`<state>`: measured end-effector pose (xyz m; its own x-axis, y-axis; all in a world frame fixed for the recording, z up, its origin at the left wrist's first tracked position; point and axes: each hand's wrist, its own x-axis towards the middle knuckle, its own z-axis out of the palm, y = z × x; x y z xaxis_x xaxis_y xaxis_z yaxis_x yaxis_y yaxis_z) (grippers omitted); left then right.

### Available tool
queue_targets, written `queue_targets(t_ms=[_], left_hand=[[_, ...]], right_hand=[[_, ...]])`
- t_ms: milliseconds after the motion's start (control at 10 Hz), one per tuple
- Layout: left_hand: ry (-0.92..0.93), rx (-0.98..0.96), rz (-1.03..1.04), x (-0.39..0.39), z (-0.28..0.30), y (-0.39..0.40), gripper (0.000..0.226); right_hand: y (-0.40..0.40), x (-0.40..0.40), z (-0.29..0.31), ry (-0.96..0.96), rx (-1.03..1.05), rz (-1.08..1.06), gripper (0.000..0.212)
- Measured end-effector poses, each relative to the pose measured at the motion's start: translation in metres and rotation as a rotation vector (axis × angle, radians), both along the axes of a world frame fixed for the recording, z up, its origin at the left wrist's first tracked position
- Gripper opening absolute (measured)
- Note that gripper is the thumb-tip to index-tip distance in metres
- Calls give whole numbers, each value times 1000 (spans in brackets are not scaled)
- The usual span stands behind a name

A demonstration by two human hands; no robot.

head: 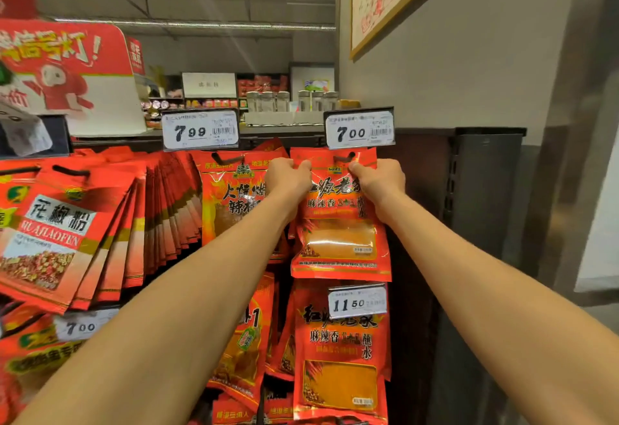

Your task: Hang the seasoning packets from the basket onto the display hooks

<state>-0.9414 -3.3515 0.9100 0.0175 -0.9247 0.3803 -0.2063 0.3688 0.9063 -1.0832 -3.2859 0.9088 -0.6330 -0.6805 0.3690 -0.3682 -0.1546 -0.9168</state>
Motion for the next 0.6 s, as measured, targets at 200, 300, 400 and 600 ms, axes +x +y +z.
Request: queue_targets(t_ms=[200, 300, 400, 600], left_hand=[[2, 83, 20, -18, -1, -31, 37], [18, 120, -10, -16, -3, -35, 37], [21, 120, -59, 1, -6, -27, 27], [59, -38, -8, 65, -8, 10, 15]], right_hand=[[-45, -7, 3, 18, 65, -54, 29], [-50, -10, 3, 17, 85, -46, 30], [-38, -14, -5, 57, 64, -54, 27], [21, 2, -14, 317, -12, -253, 29]])
